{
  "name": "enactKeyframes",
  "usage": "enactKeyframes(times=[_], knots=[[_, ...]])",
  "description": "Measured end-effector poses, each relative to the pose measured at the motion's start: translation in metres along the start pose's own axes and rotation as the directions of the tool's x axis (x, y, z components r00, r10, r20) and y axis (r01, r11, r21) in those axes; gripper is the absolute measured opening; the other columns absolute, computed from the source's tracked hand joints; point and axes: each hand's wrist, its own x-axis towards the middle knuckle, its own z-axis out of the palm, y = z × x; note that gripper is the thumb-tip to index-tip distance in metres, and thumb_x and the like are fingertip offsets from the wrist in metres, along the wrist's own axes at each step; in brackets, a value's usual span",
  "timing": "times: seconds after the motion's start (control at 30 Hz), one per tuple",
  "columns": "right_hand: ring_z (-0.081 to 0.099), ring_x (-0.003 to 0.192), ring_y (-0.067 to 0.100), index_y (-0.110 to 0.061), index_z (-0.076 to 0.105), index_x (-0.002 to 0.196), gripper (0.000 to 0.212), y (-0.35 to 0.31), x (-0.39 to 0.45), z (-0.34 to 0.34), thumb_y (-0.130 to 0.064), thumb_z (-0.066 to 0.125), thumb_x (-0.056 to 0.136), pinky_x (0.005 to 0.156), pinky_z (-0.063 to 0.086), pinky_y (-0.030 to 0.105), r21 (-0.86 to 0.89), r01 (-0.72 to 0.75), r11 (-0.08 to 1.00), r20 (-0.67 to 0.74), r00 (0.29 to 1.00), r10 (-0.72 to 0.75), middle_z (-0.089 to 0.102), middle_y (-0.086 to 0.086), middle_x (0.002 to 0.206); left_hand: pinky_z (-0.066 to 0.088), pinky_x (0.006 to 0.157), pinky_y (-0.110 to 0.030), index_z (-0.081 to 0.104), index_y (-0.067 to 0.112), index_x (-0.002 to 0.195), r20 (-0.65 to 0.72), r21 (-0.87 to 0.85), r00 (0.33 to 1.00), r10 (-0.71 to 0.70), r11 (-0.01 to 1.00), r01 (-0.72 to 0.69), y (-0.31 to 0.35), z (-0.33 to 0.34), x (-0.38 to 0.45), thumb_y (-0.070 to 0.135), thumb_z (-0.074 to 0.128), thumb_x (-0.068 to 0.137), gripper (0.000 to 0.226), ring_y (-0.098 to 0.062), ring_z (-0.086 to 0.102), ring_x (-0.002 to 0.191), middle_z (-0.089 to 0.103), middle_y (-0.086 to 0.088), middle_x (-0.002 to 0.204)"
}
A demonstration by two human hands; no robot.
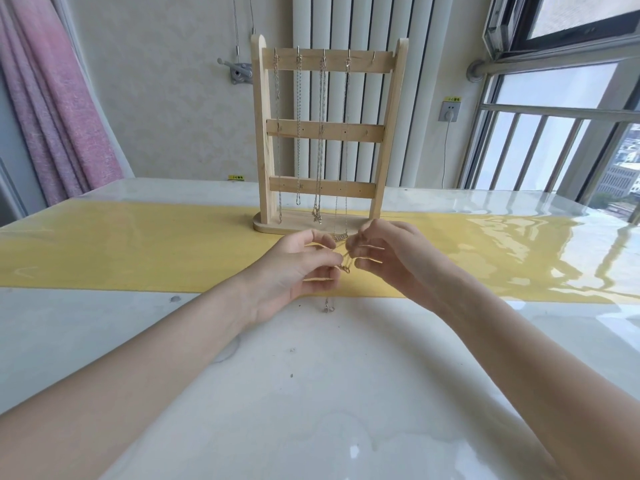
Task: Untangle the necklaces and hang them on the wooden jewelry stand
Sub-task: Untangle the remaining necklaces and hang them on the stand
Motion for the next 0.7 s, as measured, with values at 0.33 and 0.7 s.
enactKeyframes(times=[0.33, 0.7], knots=[[0.041, 0.056, 0.017, -0.013, 0.047, 0.073, 0.018, 0.0033, 0.0008, 0.0074, -0.007, 0.044, 0.091, 0.061, 0.036, 0.025, 0.072, -0.078, 0.994, -0.036, 0.996, 0.081, 0.040, -0.002, 0.052, 0.035, 0.039, -0.017, 0.056, 0.010, 0.083, -0.213, 0.114, 0.977, 0.002, 0.993, 0.023, -0.0051, 0.0008, 0.0012, 0.006, 0.046, 0.095, 0.016, -0.008, 0.046, 0.043, 0.044, -0.002, 0.069], [0.042, 0.050, 0.013, -0.012, 0.056, 0.082, 0.014, 0.0045, -0.0024, 0.0087, -0.011, 0.052, 0.095, 0.048, 0.034, 0.018, -0.101, -0.042, 0.994, -0.005, 0.999, 0.042, 0.053, -0.001, 0.067, 0.024, 0.041, -0.019, 0.065, 0.011, 0.075, -0.189, 0.263, 0.981, -0.055, 0.959, 0.105, 0.0012, -0.0031, 0.0001, 0.049, 0.027, 0.099, 0.059, -0.009, 0.024, 0.037, 0.033, 0.007, 0.042]])
